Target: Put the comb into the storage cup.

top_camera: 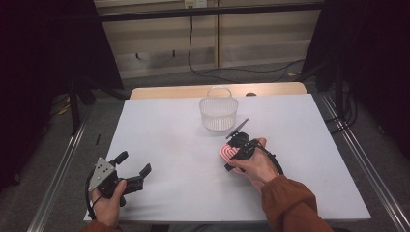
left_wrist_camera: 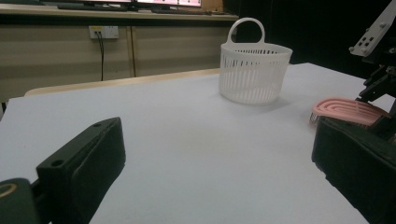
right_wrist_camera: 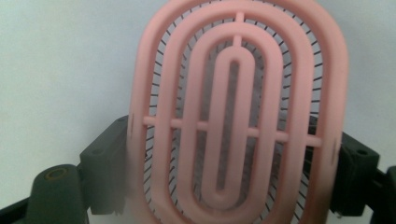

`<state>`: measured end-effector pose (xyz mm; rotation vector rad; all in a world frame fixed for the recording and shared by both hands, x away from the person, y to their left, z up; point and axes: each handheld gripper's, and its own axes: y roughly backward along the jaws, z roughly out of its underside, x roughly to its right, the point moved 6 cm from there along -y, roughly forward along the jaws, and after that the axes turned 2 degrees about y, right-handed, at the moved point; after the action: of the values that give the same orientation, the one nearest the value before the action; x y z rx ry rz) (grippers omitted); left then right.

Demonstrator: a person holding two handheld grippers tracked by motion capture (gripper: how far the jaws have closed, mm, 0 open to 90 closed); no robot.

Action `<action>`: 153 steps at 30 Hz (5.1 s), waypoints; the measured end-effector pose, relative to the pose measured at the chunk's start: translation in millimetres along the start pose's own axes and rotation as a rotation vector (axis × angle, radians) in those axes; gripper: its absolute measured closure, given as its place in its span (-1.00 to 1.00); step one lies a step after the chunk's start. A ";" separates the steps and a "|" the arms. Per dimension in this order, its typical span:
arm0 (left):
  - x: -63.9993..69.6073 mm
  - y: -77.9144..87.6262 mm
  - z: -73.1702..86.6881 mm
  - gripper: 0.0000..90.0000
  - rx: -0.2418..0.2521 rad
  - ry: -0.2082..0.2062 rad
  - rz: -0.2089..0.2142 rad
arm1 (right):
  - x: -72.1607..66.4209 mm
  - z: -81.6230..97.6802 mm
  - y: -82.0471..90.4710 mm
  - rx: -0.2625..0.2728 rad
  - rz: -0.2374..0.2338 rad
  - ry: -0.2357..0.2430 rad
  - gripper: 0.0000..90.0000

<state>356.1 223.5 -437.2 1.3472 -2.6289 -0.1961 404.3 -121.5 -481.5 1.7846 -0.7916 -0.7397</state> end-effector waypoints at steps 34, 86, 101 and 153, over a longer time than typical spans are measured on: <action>0.4 -0.4 0.2 -0.94 -0.002 0.001 0.000 | 3.2 -2.4 32.1 0.063 -0.024 -0.041 -0.58; 0.1 -0.2 -0.1 -0.94 0.001 -0.001 -0.001 | 15.8 -17.2 90.9 0.231 -0.002 -0.041 -0.57; -0.1 -0.2 0.1 -0.94 -0.001 -0.003 -0.001 | 26.1 -24.8 109.7 0.320 0.020 -0.035 -0.57; 0.2 0.0 -0.5 -0.94 0.003 -0.004 0.001 | 34.9 -60.3 154.4 0.884 0.089 0.034 -0.58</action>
<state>356.1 223.4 -436.8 1.3475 -2.6340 -0.1946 445.1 -159.6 -321.6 2.4991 -1.2890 -0.2938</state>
